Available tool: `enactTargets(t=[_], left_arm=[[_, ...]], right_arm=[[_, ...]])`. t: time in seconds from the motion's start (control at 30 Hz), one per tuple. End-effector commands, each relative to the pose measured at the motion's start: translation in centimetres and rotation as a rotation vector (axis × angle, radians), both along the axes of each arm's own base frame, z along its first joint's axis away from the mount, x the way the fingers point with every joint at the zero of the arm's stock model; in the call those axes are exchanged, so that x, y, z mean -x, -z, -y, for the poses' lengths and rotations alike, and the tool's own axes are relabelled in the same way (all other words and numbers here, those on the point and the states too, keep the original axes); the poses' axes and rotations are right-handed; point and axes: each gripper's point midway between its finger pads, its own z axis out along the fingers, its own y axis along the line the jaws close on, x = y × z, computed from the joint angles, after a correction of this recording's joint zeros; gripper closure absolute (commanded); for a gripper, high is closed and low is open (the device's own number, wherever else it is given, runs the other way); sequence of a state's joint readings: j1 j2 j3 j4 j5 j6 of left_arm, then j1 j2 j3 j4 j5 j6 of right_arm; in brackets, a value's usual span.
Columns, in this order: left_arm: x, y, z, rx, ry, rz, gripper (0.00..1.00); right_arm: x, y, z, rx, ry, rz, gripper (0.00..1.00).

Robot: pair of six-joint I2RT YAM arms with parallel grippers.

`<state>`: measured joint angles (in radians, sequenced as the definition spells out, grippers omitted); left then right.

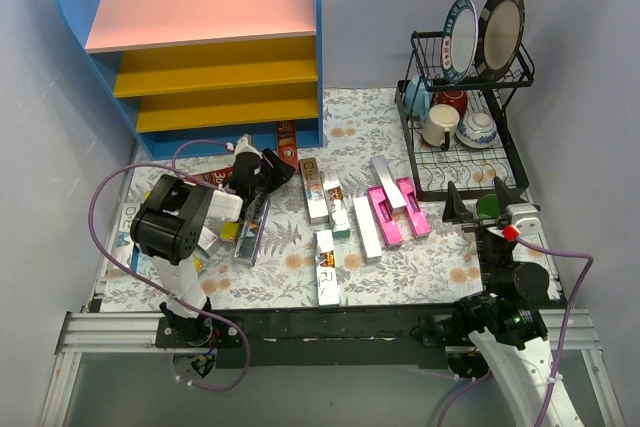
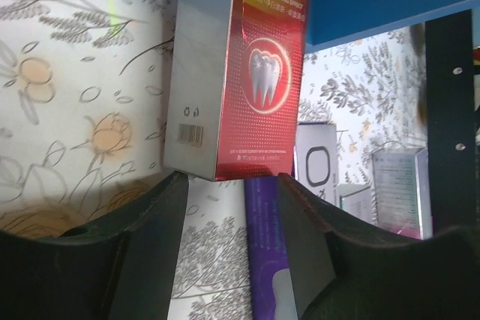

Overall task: Place and organize the toothpastes onto the shelf
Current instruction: Adjust the toothpaste on the shelf.

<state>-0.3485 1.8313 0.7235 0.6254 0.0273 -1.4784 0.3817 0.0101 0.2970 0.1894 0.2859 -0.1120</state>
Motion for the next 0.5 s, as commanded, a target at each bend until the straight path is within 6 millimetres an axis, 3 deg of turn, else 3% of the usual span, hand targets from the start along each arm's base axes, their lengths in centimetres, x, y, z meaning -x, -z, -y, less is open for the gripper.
enactTargets(t=[0.0,0.23,0.47], left_arm=[[-1.7,-1.8,0.7,0.023,0.001,0.036,0.51],[-3.9,-2.7,1.1,0.020,-0.015,0.063,0.57],[-5.6,-3.4,1.8,0.033,-0.015,0.092,0.57]], right_arm=[[1.1,-1.8,0.6,-0.028,0.013,0.079,0.01],[1.1,-1.8,0.7,-0.028,0.016,0.077,0.01],[1.0,-1.7,0.7,-0.027,0.020,0.076,0.01]])
